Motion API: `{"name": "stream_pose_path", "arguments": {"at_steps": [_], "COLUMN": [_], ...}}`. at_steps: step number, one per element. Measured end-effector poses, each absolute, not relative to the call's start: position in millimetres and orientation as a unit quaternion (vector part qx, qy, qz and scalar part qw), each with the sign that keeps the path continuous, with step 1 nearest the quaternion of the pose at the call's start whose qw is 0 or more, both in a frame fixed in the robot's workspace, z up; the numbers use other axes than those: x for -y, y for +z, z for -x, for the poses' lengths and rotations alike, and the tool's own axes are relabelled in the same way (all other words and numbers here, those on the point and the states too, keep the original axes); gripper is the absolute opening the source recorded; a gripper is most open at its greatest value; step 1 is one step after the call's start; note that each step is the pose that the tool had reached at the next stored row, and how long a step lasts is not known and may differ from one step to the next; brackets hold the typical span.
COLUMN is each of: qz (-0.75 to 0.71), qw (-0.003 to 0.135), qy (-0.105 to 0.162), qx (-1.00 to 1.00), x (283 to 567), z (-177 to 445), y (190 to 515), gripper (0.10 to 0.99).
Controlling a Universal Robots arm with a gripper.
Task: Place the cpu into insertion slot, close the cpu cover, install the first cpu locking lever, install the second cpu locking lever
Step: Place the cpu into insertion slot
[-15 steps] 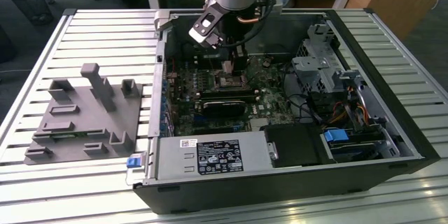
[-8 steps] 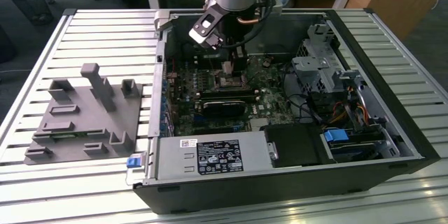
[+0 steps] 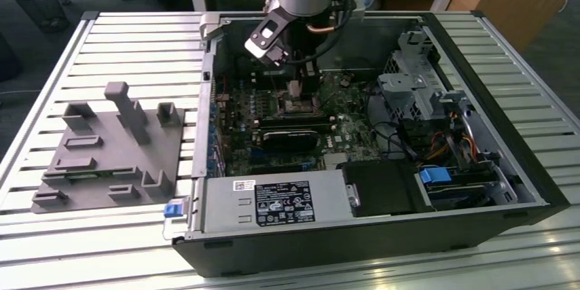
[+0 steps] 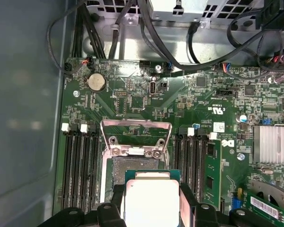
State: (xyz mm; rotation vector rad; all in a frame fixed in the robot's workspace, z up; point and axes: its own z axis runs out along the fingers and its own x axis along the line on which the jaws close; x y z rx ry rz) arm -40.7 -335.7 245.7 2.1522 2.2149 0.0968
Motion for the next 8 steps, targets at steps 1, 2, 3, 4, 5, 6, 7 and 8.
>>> {"name": "stream_pose_path", "arguments": {"at_steps": [1, 2, 3, 4, 5, 6, 7, 8], "qz": [-0.696, -0.696, -0.697, -0.697, -0.697, -0.697, -0.697, -0.697], "qw": [0.026, 0.026, 0.026, 0.026, 0.026, 0.026, 0.026, 0.026], "qy": [0.031, 0.031, 0.031, 0.031, 0.031, 0.031, 0.031, 0.031], "qx": [-0.717, -0.717, -0.716, -0.716, -0.716, -0.716, -0.716, -0.716], "x": [335.1, 334.3, 333.6, 332.8, 332.2, 331.9, 331.8, 331.7], "z": [40.7, 40.6, 40.6, 40.6, 40.6, 40.6, 40.6, 40.6], "y": [244.1, 242.5, 241.1, 240.0, 239.0, 238.1, 237.4, 237.0], "gripper": [0.541, 0.541, 0.541, 0.541, 0.541, 0.541, 0.541, 0.541]}}
